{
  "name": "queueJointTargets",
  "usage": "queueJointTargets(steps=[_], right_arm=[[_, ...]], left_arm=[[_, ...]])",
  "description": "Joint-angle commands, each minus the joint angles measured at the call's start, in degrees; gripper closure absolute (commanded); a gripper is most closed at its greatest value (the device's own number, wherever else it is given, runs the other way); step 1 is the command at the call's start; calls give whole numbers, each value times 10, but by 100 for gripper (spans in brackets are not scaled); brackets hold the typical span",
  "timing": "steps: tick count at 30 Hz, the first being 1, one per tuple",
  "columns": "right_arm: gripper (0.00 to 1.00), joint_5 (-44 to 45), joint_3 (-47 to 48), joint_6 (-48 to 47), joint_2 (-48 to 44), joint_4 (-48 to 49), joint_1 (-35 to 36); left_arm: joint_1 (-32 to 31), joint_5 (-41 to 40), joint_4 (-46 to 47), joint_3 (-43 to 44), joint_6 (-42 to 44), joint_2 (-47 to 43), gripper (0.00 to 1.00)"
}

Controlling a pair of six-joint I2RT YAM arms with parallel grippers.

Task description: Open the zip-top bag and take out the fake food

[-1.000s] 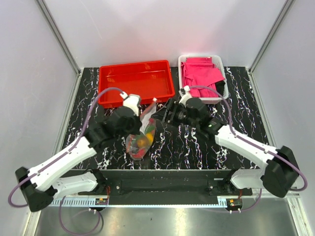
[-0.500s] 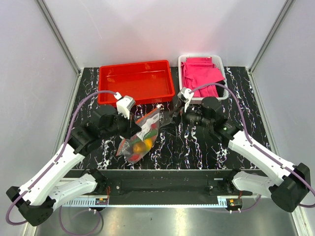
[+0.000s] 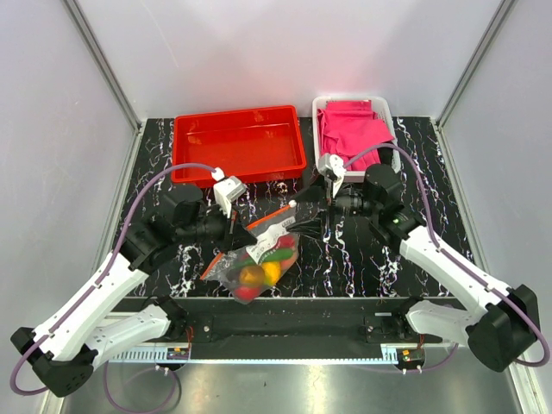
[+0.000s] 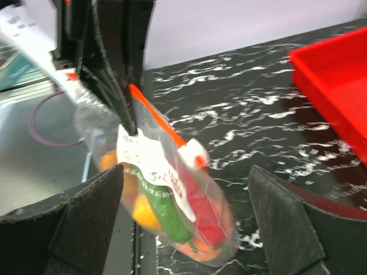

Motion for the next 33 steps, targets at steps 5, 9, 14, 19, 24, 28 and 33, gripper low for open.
queueJointTargets(steps=[5, 9, 14, 19, 24, 28, 33], right_arm=[[17, -88, 11, 48, 37, 79, -3], [54, -80, -5, 74, 29, 114, -5], [100, -64, -9, 89, 29, 123, -10], [100, -51, -2, 112, 50, 124, -16], [100, -60, 31, 193, 113, 129, -16], [100, -87, 46, 253, 155, 144, -16], [100, -105, 47, 267, 173, 134, -16]], left_arm=[[6, 37, 51, 34, 2, -14, 100], [7, 20, 51, 34, 0, -15, 100], [8, -14, 49, 27, -7, -17, 100], [9, -78, 43, 53, -24, -8, 44], [8, -47, 111, 68, -18, 27, 35], [8, -24, 200, 78, -24, 87, 40], [7, -13, 223, 109, 3, 150, 40]])
